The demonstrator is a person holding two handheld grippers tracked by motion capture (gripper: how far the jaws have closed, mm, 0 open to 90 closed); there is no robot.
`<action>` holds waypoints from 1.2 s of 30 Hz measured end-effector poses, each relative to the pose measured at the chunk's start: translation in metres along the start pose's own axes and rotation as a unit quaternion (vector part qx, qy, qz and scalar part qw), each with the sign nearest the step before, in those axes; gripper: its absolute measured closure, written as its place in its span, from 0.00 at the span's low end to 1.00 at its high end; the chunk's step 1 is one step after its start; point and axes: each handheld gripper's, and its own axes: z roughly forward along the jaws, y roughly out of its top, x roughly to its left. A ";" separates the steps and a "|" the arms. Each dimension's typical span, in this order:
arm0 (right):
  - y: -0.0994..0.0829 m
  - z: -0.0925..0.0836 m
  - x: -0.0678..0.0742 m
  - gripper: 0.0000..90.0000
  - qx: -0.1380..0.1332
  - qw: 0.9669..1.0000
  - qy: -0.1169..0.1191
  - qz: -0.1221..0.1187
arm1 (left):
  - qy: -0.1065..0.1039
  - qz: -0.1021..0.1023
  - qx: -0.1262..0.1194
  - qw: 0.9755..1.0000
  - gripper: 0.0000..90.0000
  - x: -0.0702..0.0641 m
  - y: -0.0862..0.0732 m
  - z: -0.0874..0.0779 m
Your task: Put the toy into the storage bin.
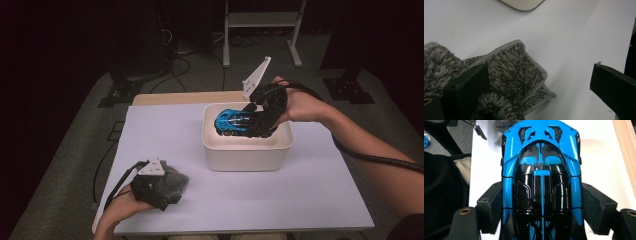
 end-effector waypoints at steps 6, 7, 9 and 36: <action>-0.004 0.005 -0.009 0.28 0.000 1.000 0.001 0.007 | 0.002 0.003 0.006 1.000 0.02 0.000 0.000 0.000; -0.005 0.006 -0.011 0.28 0.001 1.000 0.002 0.008 | 0.002 0.003 0.006 1.000 0.02 -0.001 0.000 0.000; -0.008 0.010 -0.014 0.28 0.002 1.000 0.005 0.015 | 0.002 0.002 0.005 1.000 0.02 -0.001 0.000 0.000; -0.034 0.063 -0.045 0.28 0.019 0.998 0.028 0.050 | 0.003 0.001 0.010 1.000 0.02 0.001 -0.003 0.001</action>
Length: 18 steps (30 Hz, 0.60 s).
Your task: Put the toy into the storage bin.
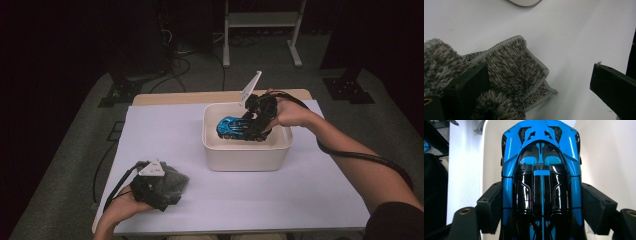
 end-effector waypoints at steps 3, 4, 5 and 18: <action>-0.001 0.007 -0.002 0.28 0.003 1.000 0.003 0.001 | -0.001 0.000 0.001 1.000 0.02 0.000 0.000 0.000; -0.001 0.009 -0.002 0.28 0.005 1.000 0.005 0.000 | -0.001 -0.001 0.001 1.000 0.02 0.000 -0.001 0.000; -0.001 0.011 -0.003 0.28 0.006 1.000 0.006 0.001 | -0.002 0.000 0.001 1.000 0.02 0.000 0.000 0.000; -0.001 0.034 -0.008 0.28 0.015 1.000 0.018 0.002 | 0.000 -0.002 -0.001 1.000 0.02 0.000 -0.001 -0.002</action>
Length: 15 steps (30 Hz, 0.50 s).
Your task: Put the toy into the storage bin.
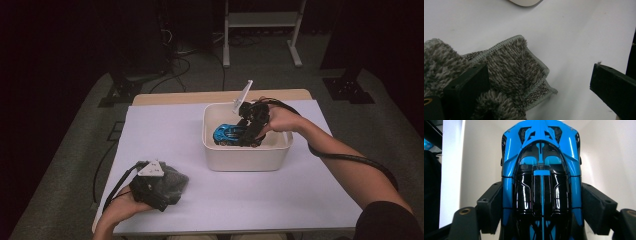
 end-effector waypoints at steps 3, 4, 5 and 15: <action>0.000 0.005 -0.002 0.28 0.001 1.000 0.003 0.003 | 0.000 -0.001 0.001 1.000 0.02 0.000 0.000 0.000; 0.000 0.007 -0.002 0.28 0.001 1.000 0.004 0.005 | -0.001 -0.001 0.000 1.000 0.02 0.000 -0.001 0.000; 0.000 0.009 -0.003 0.28 0.003 1.000 0.004 0.001 | -0.001 0.000 0.001 1.000 0.02 0.000 -0.001 0.000; 0.004 0.025 -0.007 0.28 0.012 1.000 0.017 0.007 | -0.001 -0.004 -0.001 1.000 0.02 0.001 -0.002 -0.001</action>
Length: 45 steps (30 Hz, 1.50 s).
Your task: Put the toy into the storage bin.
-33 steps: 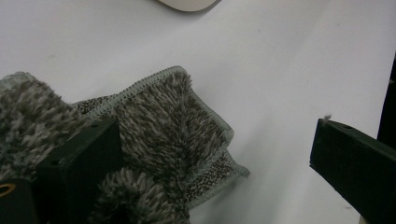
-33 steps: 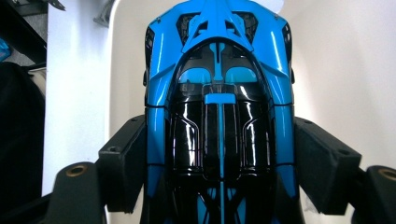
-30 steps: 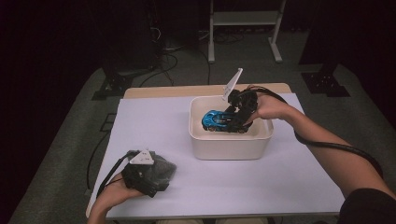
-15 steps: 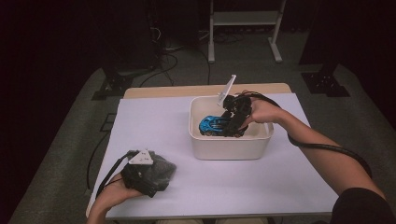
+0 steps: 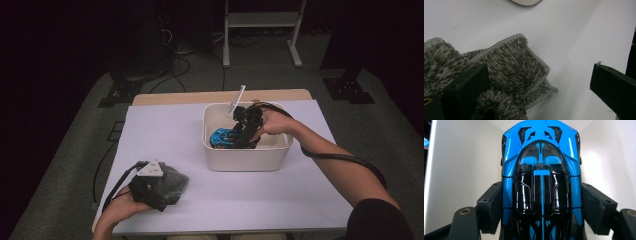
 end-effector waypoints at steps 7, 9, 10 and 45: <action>0.000 0.006 -0.003 0.28 0.003 1.000 0.004 0.004 | -0.001 -0.001 -0.001 1.000 0.02 0.000 0.000 0.000; 0.000 0.009 -0.004 0.28 0.007 1.000 0.002 0.006 | -0.001 -0.002 -0.001 1.000 0.02 0.000 -0.001 0.000; 0.000 0.009 -0.004 0.28 0.007 1.000 0.002 0.006 | -0.001 0.000 0.000 1.000 0.02 0.000 0.000 0.000; -0.007 0.024 -0.010 0.30 0.025 0.999 0.013 0.019 | -0.002 0.001 0.002 1.000 0.02 0.000 -0.001 -0.001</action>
